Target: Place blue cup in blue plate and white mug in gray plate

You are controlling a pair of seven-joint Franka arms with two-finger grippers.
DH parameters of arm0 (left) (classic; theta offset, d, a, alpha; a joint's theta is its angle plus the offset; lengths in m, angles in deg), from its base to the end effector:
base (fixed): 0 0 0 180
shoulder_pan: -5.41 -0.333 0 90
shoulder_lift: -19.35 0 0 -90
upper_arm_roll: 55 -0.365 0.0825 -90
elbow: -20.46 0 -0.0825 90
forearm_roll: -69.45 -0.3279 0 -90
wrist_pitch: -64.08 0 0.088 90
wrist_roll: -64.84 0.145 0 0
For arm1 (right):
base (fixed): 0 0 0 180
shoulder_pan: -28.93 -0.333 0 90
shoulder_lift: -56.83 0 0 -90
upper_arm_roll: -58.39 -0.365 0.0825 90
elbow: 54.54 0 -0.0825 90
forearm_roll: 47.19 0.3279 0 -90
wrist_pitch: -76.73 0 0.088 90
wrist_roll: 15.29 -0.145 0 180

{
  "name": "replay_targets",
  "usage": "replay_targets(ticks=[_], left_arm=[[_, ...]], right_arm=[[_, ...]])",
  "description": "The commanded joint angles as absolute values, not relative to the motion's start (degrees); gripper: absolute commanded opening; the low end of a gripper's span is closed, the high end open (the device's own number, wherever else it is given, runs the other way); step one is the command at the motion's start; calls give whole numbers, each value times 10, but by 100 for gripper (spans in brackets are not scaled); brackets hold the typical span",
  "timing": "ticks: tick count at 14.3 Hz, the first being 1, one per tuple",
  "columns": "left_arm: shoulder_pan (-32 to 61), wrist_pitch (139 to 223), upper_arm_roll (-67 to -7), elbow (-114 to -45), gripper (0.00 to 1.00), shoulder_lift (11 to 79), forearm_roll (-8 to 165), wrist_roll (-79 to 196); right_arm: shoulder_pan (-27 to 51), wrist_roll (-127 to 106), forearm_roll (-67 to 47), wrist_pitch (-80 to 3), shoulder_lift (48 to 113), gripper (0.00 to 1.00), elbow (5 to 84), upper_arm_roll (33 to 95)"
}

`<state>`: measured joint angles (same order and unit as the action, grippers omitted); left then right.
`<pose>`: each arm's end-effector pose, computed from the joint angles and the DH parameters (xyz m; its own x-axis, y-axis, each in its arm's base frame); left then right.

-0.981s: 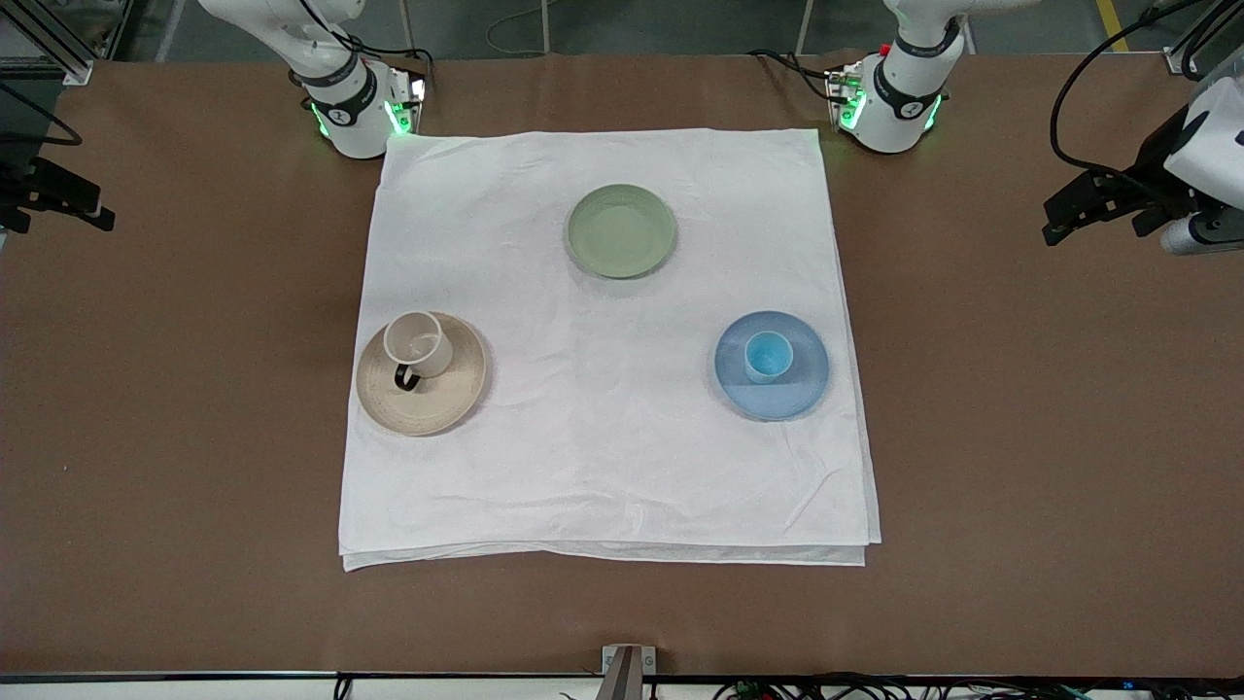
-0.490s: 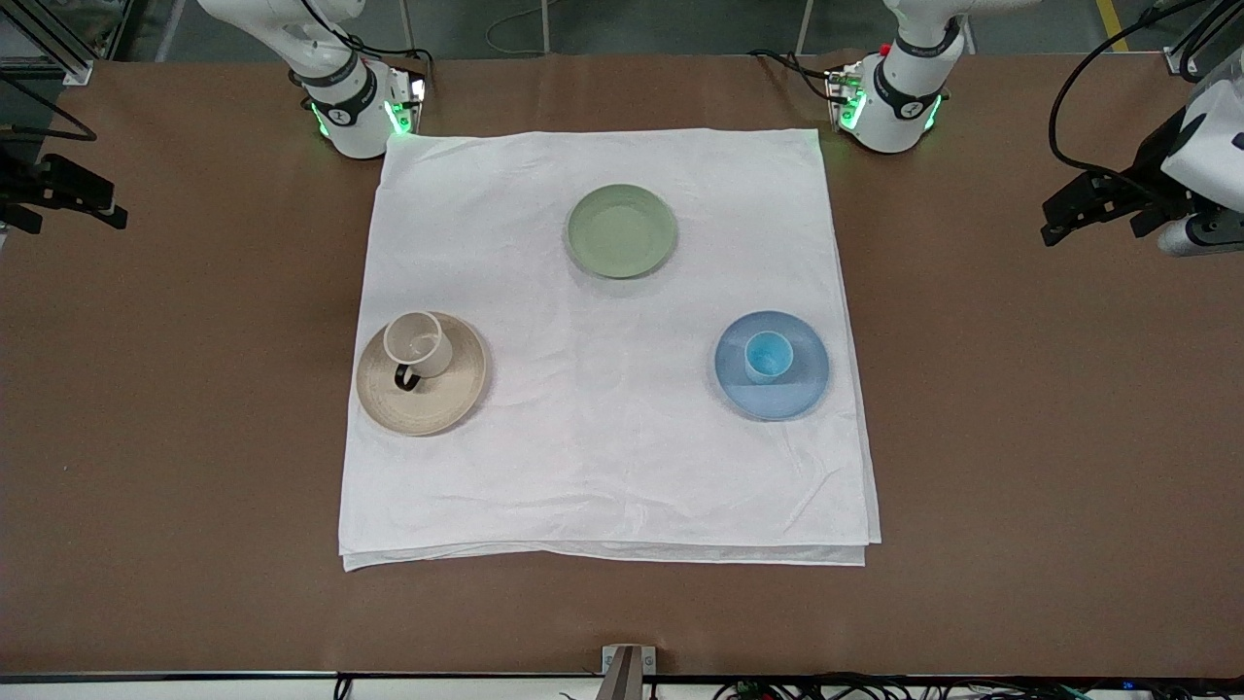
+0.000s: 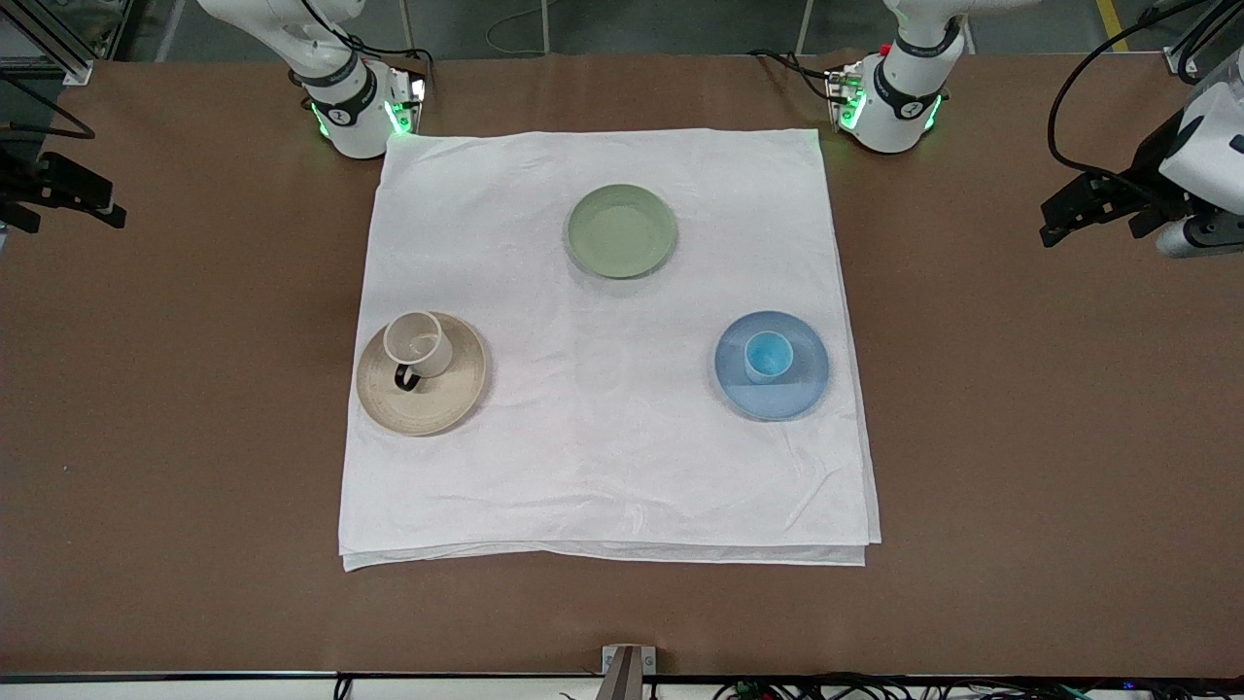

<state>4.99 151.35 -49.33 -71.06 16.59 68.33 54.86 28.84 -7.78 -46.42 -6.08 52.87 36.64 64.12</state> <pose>0.4733 -0.0420 0.6438 0.9963 0.0836 -0.0216 0.0830 -0.9961 -0.0285 0.4551 -0.0449 0.6497 0.9966 0.0353 -0.0739 0.0332 -0.9990 -0.0302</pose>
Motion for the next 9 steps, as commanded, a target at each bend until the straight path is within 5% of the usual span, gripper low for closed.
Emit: replay_targets(ticks=[1, 9], left_arm=[[51, 1526, -492, -716, 100, 165, 691, 546], [47, 1519, -492, -716, 100, 156, 691, 546]], right_arm=[[286, -75, -475, -69, 512, 100, 385, 642], [285, -74, -475, -69, 512, 100, 384, 642]])
